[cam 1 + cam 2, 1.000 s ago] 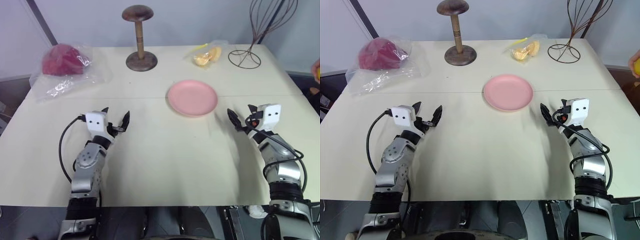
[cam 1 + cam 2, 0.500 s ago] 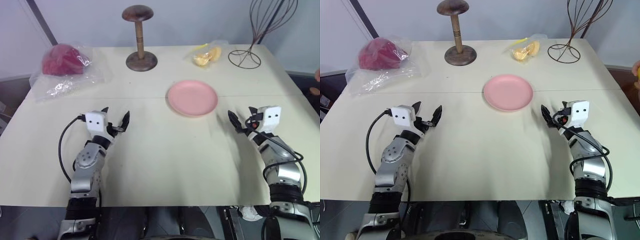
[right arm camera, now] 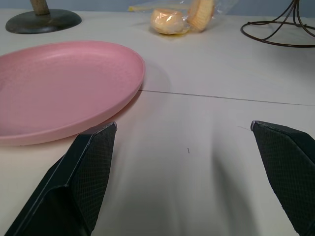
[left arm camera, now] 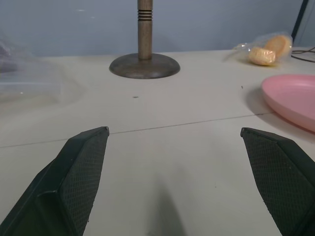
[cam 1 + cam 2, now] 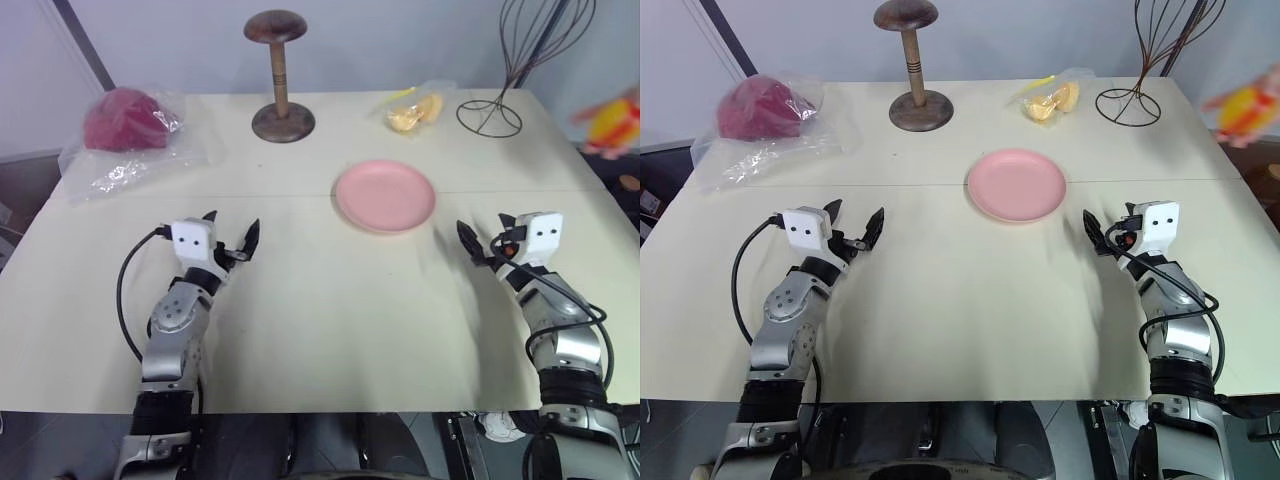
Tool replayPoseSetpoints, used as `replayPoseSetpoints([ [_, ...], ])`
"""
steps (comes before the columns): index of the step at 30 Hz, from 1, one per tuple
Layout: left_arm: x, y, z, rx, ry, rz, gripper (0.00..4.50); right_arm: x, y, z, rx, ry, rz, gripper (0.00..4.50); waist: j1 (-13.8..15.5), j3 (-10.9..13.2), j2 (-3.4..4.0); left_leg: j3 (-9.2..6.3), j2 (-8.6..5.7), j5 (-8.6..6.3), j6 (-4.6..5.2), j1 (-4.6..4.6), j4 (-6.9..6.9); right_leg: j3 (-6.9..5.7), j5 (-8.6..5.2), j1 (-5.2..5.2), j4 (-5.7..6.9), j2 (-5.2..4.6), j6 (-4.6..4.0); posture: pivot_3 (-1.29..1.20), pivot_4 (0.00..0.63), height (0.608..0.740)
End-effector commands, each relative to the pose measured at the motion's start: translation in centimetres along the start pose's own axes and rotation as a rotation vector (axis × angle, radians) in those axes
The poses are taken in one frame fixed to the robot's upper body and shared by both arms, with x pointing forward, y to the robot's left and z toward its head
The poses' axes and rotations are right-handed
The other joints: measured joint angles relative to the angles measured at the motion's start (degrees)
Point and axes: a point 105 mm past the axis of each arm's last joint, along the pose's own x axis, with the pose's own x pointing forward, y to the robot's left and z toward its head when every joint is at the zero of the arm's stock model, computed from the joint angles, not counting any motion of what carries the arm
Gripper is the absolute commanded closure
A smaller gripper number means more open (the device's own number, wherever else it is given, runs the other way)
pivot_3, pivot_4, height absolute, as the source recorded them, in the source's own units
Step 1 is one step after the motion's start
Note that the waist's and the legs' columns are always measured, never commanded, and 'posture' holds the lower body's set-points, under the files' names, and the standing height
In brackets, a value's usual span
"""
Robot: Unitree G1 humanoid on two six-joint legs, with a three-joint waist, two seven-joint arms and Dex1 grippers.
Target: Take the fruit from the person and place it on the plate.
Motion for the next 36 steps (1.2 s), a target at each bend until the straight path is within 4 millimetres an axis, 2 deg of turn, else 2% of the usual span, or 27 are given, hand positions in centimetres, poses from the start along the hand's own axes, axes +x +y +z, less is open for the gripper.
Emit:
replayPoseSetpoints([
  [1, 0.1, 0.3, 1.1, 0.025, -0.043, 0.007, 0.02, 0.2, 0.3, 1.8, -0.034, -0.062, 0.011, 0.0, 0.0, 0.0, 0.0, 0.0, 0.0, 0.0, 0.0, 0.0, 0.0, 0.0, 0.0, 0.0, 0.0, 0.0, 0.0, 0.0, 0.15, 0.74],
  [6, 0.1, 0.3, 1.0, 0.028, -0.039, 0.001, 0.02, 0.2, 0.3, 1.9, -0.036, -0.061, 0.009, 0.0, 0.0, 0.0, 0.0, 0.0, 0.0, 0.0, 0.0, 0.0, 0.0, 0.0, 0.0, 0.0, 0.0, 0.0, 0.0, 0.0, 0.15, 0.74],
  [9, 0.7, 0.0, 2.0, 0.01, -0.058, -0.042, 0.02, 0.3, 0.3, 1.9, -0.038, -0.062, 0.008, 0.0, 0.0, 0.0, 0.0, 0.0, 0.0, 0.0, 0.0, 0.0, 0.0, 0.0, 0.0, 0.0, 0.0, 0.0, 0.0, 0.0, 0.15, 0.74],
  [11, 1.2, -1.2, 3.7, -0.019, -0.095, -0.159, 0.02, 0.3, 0.3, 2.0, -0.04, -0.062, 0.007, 0.0, 0.1, 0.0, 0.0, 0.0, 0.0, 0.0, 0.0, 0.0, 0.0, 0.0, 0.0, 0.0, 0.0, 0.0, 0.0, 0.0, 0.15, 0.74],
  [14, 0.8, -5.0, 6.7, -0.025, -0.116, -0.501, 0.02, 0.3, 0.3, 2.0, -0.042, -0.062, 0.006, 0.0, -0.1, 0.0, 0.0, 0.0, 0.0, 0.0, 0.0, -0.01, 0.0, -0.01, 0.0, 0.0, 0.0, 0.0, 0.0, 0.0, 0.15, 0.74],
  [16, 0.9, -5.9, 8.1, -0.001, -0.113, -0.612, 0.02, 0.3, 0.2, 2.2, -0.046, -0.065, 0.005, 0.0, -0.1, 0.0, 0.01, -0.01, 0.01, 0.0, 0.0, -0.02, -0.01, -0.01, 0.0, -0.01, 0.0, 0.01, 0.0, 0.0, 0.15, 0.74],
  [19, 1.3, -6.2, 9.1, 0.038, -0.093, -0.681, 0.02, 0.3, 0.1, 4.3, -0.048, -0.131, -0.019, 0.0, -0.1, 0.0, 0.02, 0.0, 0.0, 0.0, 0.0, 0.0, 0.0, 0.0, 0.0, 0.0, 0.0, 0.01, 0.0, 0.0, 0.15, 0.74],
  [22, 1.4, -6.6, 9.6, 0.054, -0.077, -0.717, 0.02, 0.3, 0.7, 8.5, 0.001, -0.254, -0.016, 0.0, -0.5, 0.0, 0.08, 0.0, 0.02, 0.0, -0.01, 0.01, -0.03, 0.01, 0.0, -0.02, 0.0, 0.02, 0.0, 0.0, 0.15, 0.74],
  [25, 1.5, -7.2, 10.1, 0.053, -0.076, -0.747, 0.02, 0.1, 1.2, 14.7, 0.082, -0.399, 0.01, 0.0, -0.4, 0.1, 0.1, -0.01, 0.05, 0.01, -0.01, 0.0, -0.03, 0.01, 0.0, -0.04, 0.01, 0.05, 0.0, 0.0, 0.15, 0.74],
  [26, 1.6, -7.3, 10.2, 0.053, -0.074, -0.748, 0.02, 0.0, 1.4, 15.8, 0.101, -0.415, 0.024, 0.0, -0.3, 0.1, 0.1, -0.01, 0.05, 0.01, -0.01, 0.0, -0.03, 0.0, 0.0, -0.04, 0.01, 0.05, 0.0, 0.0, 0.15, 0.74],
  [32, 1.7, -7.5, 9.1, 0.051, -0.05, -0.754, 0.02, 0.7, 2.5, 17.7, 0.16, -0.417, 0.094, 0.0, 0.1, 0.1, 0.06, -0.08, 0.0, -0.01, 0.02, -0.02, -0.02, -0.05, 0.0, 0.06, -0.08, -0.01, -0.01, 0.0, 0.15, 0.74],
  [36, 1.5, -7.6, 9.1, 0.049, -0.054, -0.742, 0.02, 1.7, 2.2, 17.3, 0.185, -0.393, 0.091, 0.0, -0.1, 0.1, 0.07, -0.07, 0.01, -0.01, 0.02, -0.01, -0.02, -0.05, -0.01, 0.03, -0.06, 0.01, -0.01, 0.0, 0.15, 0.74],
])
